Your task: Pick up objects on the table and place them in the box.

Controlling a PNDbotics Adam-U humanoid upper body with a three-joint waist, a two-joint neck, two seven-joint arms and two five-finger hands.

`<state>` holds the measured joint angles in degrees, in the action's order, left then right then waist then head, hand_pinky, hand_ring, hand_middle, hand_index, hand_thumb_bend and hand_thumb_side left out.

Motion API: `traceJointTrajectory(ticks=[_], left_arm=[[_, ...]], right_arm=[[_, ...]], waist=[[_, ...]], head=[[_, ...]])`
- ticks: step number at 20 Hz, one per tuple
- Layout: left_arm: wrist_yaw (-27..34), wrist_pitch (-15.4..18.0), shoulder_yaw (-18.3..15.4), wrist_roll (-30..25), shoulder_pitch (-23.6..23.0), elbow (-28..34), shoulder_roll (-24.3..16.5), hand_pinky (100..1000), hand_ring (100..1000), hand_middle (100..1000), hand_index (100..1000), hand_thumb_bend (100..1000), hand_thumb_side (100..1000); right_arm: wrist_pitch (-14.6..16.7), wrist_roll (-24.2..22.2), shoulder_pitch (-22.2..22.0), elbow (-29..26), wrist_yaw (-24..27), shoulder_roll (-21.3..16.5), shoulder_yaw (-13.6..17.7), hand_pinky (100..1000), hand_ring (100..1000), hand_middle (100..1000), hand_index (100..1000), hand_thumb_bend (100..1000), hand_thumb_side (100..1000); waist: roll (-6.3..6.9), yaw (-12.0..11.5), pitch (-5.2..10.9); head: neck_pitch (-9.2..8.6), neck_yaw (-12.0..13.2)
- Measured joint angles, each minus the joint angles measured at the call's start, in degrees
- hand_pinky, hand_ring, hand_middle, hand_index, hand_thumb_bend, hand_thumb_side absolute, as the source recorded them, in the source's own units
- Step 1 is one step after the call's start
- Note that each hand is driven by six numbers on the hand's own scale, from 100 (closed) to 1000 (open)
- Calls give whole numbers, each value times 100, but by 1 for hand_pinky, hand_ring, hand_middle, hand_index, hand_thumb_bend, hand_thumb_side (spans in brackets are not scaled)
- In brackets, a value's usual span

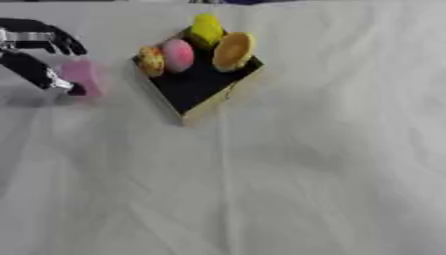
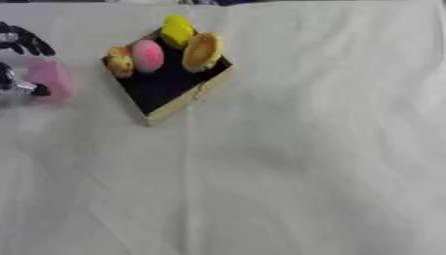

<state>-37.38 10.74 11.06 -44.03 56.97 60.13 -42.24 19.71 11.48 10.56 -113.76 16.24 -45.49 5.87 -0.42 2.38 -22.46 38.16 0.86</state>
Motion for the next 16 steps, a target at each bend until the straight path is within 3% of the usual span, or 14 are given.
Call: traceJointTrajectory(ticks=[7, 11, 13, 14, 16], left_arm=[[-248, -76, 38, 67, 3, -46, 111, 855, 858, 799, 883, 521, 431], [-391, -104, 42, 82, 11, -111, 171, 831, 796, 719, 844, 462, 333], [-450, -119, 54, 86, 11, -140, 202, 798, 744, 645, 833, 402, 255], [-472, -131, 57, 94, 14, -146, 212, 754, 691, 591, 780, 308, 154], [-496, -173, 58, 132, 26, -152, 249, 715, 650, 554, 733, 204, 171]], right_arm=[[-21, -1, -4, 0, 0, 42, 0, 951, 829, 634, 809, 100, 470], [-22, 2, -4, 0, 0, 53, 0, 951, 829, 634, 809, 100, 470], [-22, 3, -4, 0, 0, 61, 0, 951, 829, 633, 809, 100, 470], [-22, 4, -4, 0, 1, 72, 0, 951, 829, 633, 809, 100, 470], [-23, 6, -8, 0, 1, 88, 0, 951, 829, 633, 809, 100, 470]], waist=[[0, 14, 0], [0, 29, 0], [0, 34, 0], [0, 35, 0], [0, 37, 0]], head=[[0, 7], [0, 16], [0, 24], [0, 26], [0, 28]])
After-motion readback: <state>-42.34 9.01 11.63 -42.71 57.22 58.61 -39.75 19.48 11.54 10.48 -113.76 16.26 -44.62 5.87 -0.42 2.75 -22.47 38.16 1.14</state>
